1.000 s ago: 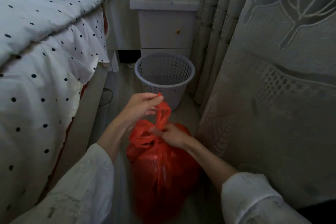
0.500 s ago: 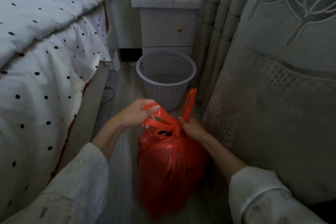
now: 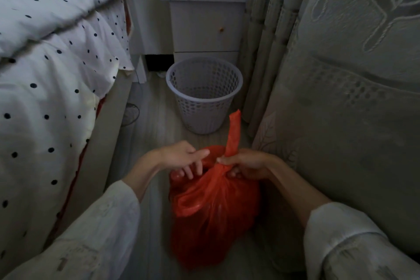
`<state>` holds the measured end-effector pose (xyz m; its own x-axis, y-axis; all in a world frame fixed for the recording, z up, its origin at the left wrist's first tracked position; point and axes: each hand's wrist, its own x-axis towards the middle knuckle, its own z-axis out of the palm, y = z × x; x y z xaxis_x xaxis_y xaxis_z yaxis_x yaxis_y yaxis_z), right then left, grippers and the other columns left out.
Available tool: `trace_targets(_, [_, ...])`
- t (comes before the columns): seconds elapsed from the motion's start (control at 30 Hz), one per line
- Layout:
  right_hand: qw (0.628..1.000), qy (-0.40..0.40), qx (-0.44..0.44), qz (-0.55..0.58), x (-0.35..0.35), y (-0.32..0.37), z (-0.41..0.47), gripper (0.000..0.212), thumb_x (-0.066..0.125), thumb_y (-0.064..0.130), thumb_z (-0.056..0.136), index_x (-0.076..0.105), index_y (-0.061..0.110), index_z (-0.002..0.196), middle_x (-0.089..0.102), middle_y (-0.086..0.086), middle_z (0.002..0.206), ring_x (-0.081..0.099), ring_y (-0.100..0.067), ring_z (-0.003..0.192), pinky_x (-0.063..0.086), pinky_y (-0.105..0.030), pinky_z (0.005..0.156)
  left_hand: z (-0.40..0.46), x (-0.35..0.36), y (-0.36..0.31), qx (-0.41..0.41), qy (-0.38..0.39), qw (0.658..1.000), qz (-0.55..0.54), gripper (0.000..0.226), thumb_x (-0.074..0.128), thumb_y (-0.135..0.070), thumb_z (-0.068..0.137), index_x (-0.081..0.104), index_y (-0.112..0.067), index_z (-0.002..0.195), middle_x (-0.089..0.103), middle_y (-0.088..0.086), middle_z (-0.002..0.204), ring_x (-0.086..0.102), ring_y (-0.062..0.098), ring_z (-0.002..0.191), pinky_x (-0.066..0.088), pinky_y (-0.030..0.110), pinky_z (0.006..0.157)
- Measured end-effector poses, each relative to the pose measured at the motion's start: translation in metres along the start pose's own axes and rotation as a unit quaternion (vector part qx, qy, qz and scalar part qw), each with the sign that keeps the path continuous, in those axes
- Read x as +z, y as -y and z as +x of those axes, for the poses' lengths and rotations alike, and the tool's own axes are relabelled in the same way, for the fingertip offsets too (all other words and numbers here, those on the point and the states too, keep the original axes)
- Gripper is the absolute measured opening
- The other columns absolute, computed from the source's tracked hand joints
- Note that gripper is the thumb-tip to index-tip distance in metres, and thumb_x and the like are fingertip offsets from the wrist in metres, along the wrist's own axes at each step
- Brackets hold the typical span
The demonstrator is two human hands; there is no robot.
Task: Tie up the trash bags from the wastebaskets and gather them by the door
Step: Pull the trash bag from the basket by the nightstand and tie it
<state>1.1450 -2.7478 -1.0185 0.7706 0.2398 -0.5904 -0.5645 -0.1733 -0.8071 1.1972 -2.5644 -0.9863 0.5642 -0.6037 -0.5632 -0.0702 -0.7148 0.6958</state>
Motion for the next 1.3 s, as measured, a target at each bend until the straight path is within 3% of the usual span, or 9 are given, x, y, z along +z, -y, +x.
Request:
trace_targets(0.17, [0.999, -0.007, 0.012, 0.038, -0.004, -0.003, 0.000, 0.025, 0.053, 0.011, 0.090, 0.055, 0.016, 0.065, 0.058, 0.008, 0.043, 0.051, 0.000, 0.039, 0.036, -0.011, 0.043, 0.025, 0.025, 0.026, 0.112, -0.131, 0.984, -0.049, 0.019, 0.056, 0.007, 0.082, 0.063, -0.010, 0.084, 0.057, -0.003, 0.068, 0.053, -0.009, 0.049, 0.041, 0.015, 0.060])
trace_targets(0.27, [1.000, -0.009, 0.020, 0.019, -0.004, -0.001, -0.003, 0.021, 0.057, 0.008, 0.087, 0.060, 0.016, 0.068, 0.058, 0.006, 0.050, 0.053, 0.000, 0.047, 0.040, -0.010, 0.049, 0.037, 0.041, 0.029, 0.138, -0.161, 0.977, -0.029, 0.020, 0.063, 0.000, 0.078, 0.065, 0.003, 0.098, 0.053, -0.010, 0.068, 0.051, -0.013, 0.051, 0.038, 0.008, 0.059])
trace_targets(0.4, [1.000, -0.014, 0.021, -0.011, -0.003, 0.001, -0.006, 0.022, 0.055, 0.001, 0.086, 0.058, 0.013, 0.068, 0.055, 0.010, 0.044, 0.051, 0.001, 0.044, 0.043, -0.008, 0.049, 0.044, 0.048, 0.029, 0.160, -0.219, 0.963, -0.002, 0.034, 0.060, -0.032, 0.062, 0.069, -0.016, 0.091, 0.053, -0.014, 0.066, 0.045, -0.001, 0.056, 0.041, 0.023, 0.066])
trace_targets(0.67, [0.991, -0.106, -0.022, -0.079, 0.007, 0.001, -0.006, 0.033, 0.055, -0.018, 0.074, 0.054, 0.012, 0.061, 0.053, 0.005, 0.045, 0.049, 0.001, 0.037, 0.042, -0.010, 0.042, 0.045, 0.046, 0.031, 0.200, -0.212, 0.956, 0.033, 0.025, 0.057, -0.039, 0.070, 0.066, -0.020, 0.083, 0.060, -0.004, 0.076, 0.050, 0.005, 0.064, 0.038, 0.016, 0.064])
trace_targets(0.77, [0.963, -0.207, -0.105, -0.135, 0.018, 0.003, -0.008, 0.032, 0.054, -0.017, 0.072, 0.054, 0.015, 0.068, 0.050, 0.013, 0.049, 0.044, 0.008, 0.033, 0.035, -0.005, 0.041, 0.041, 0.044, 0.021, 0.196, -0.217, 0.954, 0.065, 0.010, 0.063, -0.014, 0.079, 0.066, -0.006, 0.084, 0.056, -0.002, 0.072, 0.046, -0.006, 0.052, 0.032, 0.005, 0.058])
trace_targets(0.9, [0.916, -0.300, -0.197, -0.177, 0.032, 0.003, -0.006, 0.045, 0.058, 0.018, 0.064, 0.058, 0.009, 0.108, 0.066, -0.004, 0.094, 0.058, -0.004, 0.081, 0.035, -0.015, 0.064, 0.045, 0.042, 0.020, 0.192, -0.243, 0.950, 0.040, 0.005, 0.063, -0.010, 0.078, 0.067, -0.011, 0.077, 0.055, -0.008, 0.064, 0.048, -0.016, 0.048, 0.033, 0.005, 0.054])
trace_targets(1.0, [0.894, -0.342, -0.201, -0.209, 0.029, -0.003, -0.002, 0.039, 0.060, 0.010, 0.077, 0.056, 0.008, 0.116, 0.066, -0.013, 0.112, 0.061, -0.024, 0.105, 0.033, -0.017, 0.071, 0.050, 0.043, 0.025, 0.180, -0.218, 0.958, -0.039, 0.020, 0.062, -0.019, 0.076, 0.060, -0.024, 0.057, 0.055, -0.017, 0.048, 0.045, -0.011, 0.043, 0.037, 0.020, 0.057])
trace_targets(1.17, [0.875, -0.335, -0.182, -0.298, 0.029, -0.009, -0.002, 0.035, 0.051, 0.021, 0.085, 0.056, 0.004, 0.115, 0.066, -0.022, 0.112, 0.060, -0.037, 0.106, 0.045, -0.038, 0.086, 0.053, 0.046, 0.029, 0.177, -0.205, 0.958, -0.095, 0.035, 0.062, -0.008, 0.081, 0.058, -0.028, 0.052, 0.057, -0.020, 0.046, 0.046, -0.006, 0.046, 0.039, 0.026, 0.059])
trace_targets(1.3, [0.910, -0.311, -0.140, -0.235, 0.025, -0.004, -0.002, 0.010, 0.053, 0.016, 0.083, 0.059, 0.015, 0.075, 0.065, -0.008, 0.078, 0.061, -0.023, 0.081, 0.042, -0.027, 0.063, 0.052, 0.046, 0.027, 0.171, -0.201, 0.957, -0.123, 0.035, 0.062, -0.011, 0.083, 0.059, -0.028, 0.052, 0.055, -0.016, 0.044, 0.046, -0.001, 0.047, 0.041, 0.023, 0.058])
